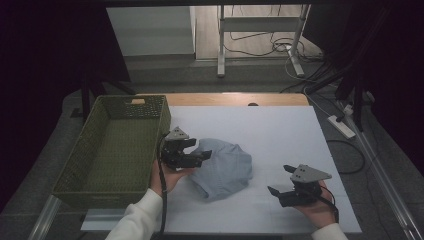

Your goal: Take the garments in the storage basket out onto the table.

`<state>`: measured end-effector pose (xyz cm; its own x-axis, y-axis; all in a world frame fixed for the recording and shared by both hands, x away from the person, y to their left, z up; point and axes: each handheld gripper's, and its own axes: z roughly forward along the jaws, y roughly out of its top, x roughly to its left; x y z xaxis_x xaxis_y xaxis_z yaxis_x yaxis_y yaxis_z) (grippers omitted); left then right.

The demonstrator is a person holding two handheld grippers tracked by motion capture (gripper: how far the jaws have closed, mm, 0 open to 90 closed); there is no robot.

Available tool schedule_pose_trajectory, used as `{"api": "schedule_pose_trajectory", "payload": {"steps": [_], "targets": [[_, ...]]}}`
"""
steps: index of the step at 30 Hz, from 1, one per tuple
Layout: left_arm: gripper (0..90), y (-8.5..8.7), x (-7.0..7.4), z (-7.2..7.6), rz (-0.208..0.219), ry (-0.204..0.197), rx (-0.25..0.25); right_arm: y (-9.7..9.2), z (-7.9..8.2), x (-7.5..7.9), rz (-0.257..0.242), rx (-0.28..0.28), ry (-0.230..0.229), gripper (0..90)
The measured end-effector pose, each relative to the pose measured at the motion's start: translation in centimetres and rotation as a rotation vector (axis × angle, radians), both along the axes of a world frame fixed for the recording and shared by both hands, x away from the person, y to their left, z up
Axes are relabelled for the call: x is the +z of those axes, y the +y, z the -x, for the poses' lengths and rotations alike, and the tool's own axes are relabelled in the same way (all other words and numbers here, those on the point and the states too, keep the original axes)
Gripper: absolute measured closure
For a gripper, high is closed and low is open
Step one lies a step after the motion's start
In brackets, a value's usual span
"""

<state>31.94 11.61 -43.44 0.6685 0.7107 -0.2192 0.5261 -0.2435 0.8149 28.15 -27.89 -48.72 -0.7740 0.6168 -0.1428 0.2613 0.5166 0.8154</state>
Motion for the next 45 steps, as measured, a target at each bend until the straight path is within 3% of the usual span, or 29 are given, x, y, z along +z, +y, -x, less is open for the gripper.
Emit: {"api": "schedule_pose_trajectory", "payload": {"steps": [20,31,45], "targets": [[23.6,2.7,1.3,1.9,0.055,-0.010,-0.022,0.0,0.1,0.1,-0.004,-0.002,0.001,10.4],[22.5,3.3,2.4,3.4,0.006,-0.038,-0.050,0.2,0.1,0.1,-0.006,0.005,-0.009,10.4],[21.6,4.2,2.8,4.3,0.004,-0.050,-0.043,0.3,0.1,0.1,-0.007,0.008,-0.008,10.4]]}}
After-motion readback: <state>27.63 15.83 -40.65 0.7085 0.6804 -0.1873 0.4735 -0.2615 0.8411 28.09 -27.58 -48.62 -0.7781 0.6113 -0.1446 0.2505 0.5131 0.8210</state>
